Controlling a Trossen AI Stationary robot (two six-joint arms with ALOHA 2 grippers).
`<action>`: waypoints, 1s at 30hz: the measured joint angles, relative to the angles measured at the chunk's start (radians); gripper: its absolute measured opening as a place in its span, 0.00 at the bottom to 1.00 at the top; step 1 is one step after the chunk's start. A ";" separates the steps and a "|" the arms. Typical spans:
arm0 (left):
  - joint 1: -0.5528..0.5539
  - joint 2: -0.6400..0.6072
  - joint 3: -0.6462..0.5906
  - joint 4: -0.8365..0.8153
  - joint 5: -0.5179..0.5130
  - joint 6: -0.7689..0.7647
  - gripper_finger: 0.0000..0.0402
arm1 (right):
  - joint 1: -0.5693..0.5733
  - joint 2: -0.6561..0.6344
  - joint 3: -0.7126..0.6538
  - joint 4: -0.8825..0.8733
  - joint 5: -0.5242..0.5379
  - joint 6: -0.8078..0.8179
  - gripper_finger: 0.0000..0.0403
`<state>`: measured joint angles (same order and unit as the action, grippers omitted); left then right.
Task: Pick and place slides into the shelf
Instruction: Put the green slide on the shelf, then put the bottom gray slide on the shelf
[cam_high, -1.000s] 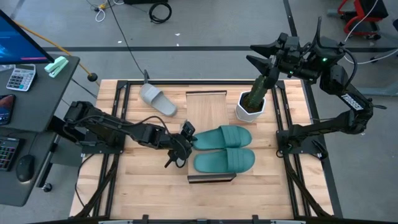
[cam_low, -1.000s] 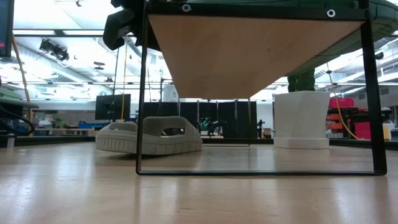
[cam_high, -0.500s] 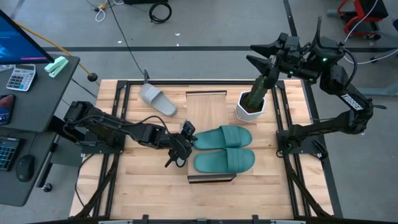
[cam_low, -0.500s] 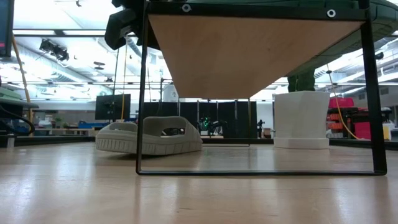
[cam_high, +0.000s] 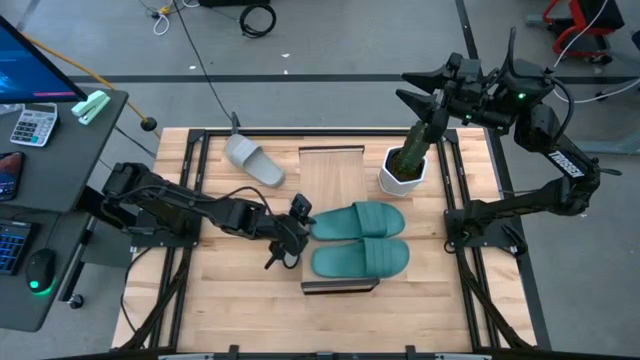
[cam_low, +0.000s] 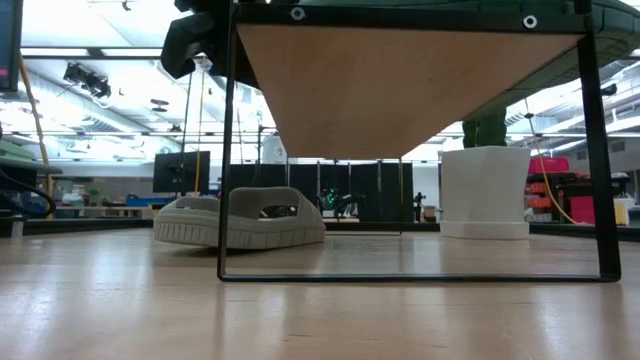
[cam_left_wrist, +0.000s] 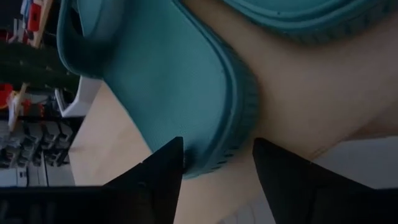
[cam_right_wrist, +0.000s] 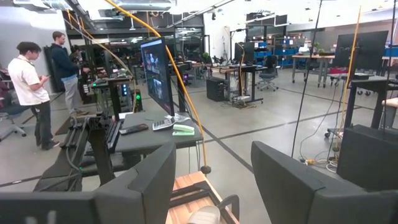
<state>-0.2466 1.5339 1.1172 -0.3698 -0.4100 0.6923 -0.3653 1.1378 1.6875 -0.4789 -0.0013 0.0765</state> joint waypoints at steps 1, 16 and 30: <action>0.000 -0.006 0.000 -0.011 -0.004 -0.003 0.51 | 0.000 0.000 0.000 0.000 0.000 0.000 0.53; -0.056 -0.185 -0.002 -0.203 -0.199 -0.187 0.46 | 0.000 0.000 0.000 -0.018 0.000 -0.009 0.53; 0.080 -0.277 -0.031 -0.494 0.066 -0.633 0.46 | 0.000 0.000 0.000 -0.127 -0.007 -0.029 0.53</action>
<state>-0.1666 1.2568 1.0864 -0.8638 -0.3437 0.0591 -0.3653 1.1378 1.6875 -0.6062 -0.0086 0.0472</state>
